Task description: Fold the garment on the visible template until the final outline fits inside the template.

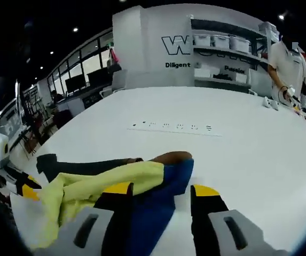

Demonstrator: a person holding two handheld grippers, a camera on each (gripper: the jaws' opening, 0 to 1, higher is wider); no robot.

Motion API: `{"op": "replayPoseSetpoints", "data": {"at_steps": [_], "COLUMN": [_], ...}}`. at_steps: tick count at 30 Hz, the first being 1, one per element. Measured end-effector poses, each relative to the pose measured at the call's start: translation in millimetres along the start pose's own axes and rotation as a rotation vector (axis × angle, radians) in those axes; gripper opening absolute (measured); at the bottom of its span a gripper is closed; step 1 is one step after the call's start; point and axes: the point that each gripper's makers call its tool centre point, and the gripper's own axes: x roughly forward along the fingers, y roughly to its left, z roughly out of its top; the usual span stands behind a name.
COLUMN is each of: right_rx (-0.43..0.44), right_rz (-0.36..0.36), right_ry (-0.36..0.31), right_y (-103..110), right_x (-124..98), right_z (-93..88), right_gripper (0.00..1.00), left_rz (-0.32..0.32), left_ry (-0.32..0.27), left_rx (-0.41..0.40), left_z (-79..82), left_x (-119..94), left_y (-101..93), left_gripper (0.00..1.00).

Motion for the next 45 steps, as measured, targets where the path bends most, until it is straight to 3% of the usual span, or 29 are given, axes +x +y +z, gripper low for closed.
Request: {"op": "replayPoseSetpoints", "data": {"at_steps": [3, 8, 14, 18, 27, 32, 37, 45], "right_rx": [-0.014, -0.038, -0.044, -0.048, -0.072, -0.089, -0.098, -0.094], "right_rz": [0.011, 0.049, 0.070, 0.084, 0.122, 0.145, 0.156, 0.156], "right_ry": [0.019, 0.050, 0.066, 0.089, 0.134, 0.156, 0.196, 0.220], "right_y": [9.4, 32.2, 49.3, 55.1, 73.7, 86.4, 91.9, 95.7], "right_x": [-9.9, -29.5, -50.7, -62.5, -87.2, -98.2, -106.8, -116.4], "right_z": [-10.0, -28.6, -46.6, -59.2, -90.0, -107.4, -128.7, -142.6], "right_gripper": [0.45, 0.46, 0.45, 0.44, 0.42, 0.39, 0.37, 0.37], "left_rz": [-0.026, -0.055, -0.079, -0.081, -0.092, -0.123, -0.127, -0.113], "left_ry": [-0.035, -0.018, 0.027, 0.034, 0.061, 0.088, 0.091, 0.119], "left_rx": [-0.023, -0.010, -0.002, 0.048, 0.087, 0.078, 0.078, 0.083], "left_z": [3.0, -7.4, -27.4, -38.1, -61.5, -74.7, -78.1, -87.4], "left_x": [-5.2, -8.3, -15.5, -20.3, -28.5, -26.2, -26.6, -23.4], "left_y": [-12.2, -32.1, -57.0, -70.5, -89.7, -97.7, -100.2, -99.6], "left_gripper": [0.48, 0.51, 0.48, 0.45, 0.37, 0.33, 0.32, 0.30]}}
